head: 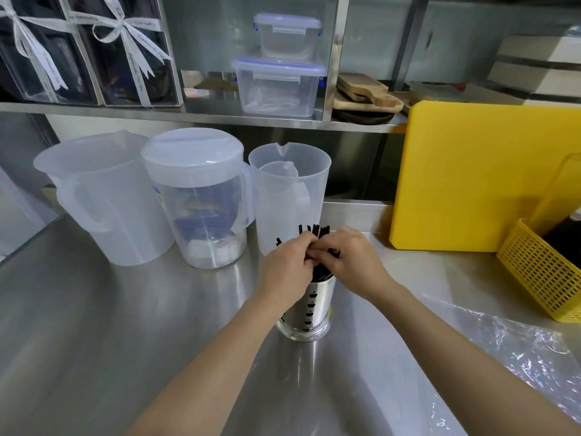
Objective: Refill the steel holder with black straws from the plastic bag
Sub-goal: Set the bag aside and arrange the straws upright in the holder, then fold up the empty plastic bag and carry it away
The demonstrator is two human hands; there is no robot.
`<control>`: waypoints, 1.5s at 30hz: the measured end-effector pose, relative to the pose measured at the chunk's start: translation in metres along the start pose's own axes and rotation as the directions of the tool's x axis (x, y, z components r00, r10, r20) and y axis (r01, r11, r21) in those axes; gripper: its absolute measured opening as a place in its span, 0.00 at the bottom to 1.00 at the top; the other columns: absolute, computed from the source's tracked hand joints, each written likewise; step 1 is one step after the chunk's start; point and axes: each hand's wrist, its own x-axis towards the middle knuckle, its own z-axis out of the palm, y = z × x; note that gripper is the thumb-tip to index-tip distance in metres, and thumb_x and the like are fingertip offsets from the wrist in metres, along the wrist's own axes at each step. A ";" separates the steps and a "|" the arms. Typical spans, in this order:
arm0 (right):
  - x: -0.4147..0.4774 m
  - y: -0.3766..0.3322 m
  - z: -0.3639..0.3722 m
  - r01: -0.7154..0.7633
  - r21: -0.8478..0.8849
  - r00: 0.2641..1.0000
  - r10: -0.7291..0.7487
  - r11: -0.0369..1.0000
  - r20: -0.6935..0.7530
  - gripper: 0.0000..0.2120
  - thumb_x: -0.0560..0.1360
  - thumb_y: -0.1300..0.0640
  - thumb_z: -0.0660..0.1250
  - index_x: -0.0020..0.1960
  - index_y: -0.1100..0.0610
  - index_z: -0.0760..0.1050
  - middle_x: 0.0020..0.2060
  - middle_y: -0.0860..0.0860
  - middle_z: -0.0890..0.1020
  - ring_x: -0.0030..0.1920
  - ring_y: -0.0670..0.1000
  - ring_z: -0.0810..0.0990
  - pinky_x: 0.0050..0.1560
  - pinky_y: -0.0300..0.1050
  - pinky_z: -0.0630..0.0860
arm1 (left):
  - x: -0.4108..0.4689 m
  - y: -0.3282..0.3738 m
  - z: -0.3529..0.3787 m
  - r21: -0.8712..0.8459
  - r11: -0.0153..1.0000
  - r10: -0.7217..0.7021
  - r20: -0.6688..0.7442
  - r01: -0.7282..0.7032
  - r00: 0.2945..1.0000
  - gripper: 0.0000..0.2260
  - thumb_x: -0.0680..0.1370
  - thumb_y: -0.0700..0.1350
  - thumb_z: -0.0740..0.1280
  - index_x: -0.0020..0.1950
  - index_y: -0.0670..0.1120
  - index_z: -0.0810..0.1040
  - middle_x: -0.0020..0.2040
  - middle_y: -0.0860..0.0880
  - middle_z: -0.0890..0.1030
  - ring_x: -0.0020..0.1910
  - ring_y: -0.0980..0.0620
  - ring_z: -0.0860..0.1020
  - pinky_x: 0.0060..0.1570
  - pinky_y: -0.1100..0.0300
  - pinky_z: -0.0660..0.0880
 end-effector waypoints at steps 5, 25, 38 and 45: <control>-0.004 -0.007 -0.010 0.043 -0.110 0.999 -0.041 0.993 0.021 0.12 0.73 0.51 0.60 0.48 0.54 0.81 0.40 0.51 0.84 0.43 0.53 0.77 0.47 0.54 0.72 | 0.000 0.002 -0.007 0.015 1.000 -0.011 0.083 0.010 0.996 0.08 0.74 0.44 0.64 0.53 0.49 0.72 0.45 0.50 0.81 0.46 0.46 0.78 0.44 0.52 0.75; -0.173 0.095 -0.126 -0.341 -0.263 0.938 0.345 0.903 -0.032 0.41 0.66 0.25 0.45 0.73 0.46 0.56 0.70 0.50 0.68 0.70 0.51 0.64 0.66 0.49 0.60 | -0.059 0.108 0.091 0.136 0.949 0.246 0.240 -0.284 0.939 0.23 0.77 0.59 0.58 0.70 0.52 0.65 0.69 0.52 0.71 0.67 0.51 0.68 0.64 0.57 0.63; -0.324 0.196 -0.122 -0.645 -0.350 0.673 0.722 0.679 0.162 0.38 0.70 0.28 0.44 0.74 0.46 0.50 0.76 0.51 0.55 0.75 0.51 0.52 0.71 0.50 0.51 | -0.119 0.101 0.240 0.289 0.951 -0.043 0.467 -0.106 0.883 0.32 0.74 0.67 0.50 0.74 0.52 0.57 0.78 0.47 0.52 0.76 0.49 0.52 0.72 0.53 0.52; -0.335 0.211 -0.123 -0.827 -0.124 0.558 0.828 0.549 -0.059 0.26 0.72 0.49 0.68 0.67 0.57 0.67 0.63 0.58 0.73 0.64 0.59 0.70 0.62 0.52 0.64 | -0.111 0.112 0.249 0.155 0.955 -0.284 0.226 0.253 0.932 0.30 0.71 0.52 0.71 0.68 0.44 0.65 0.71 0.42 0.63 0.69 0.42 0.63 0.67 0.52 0.60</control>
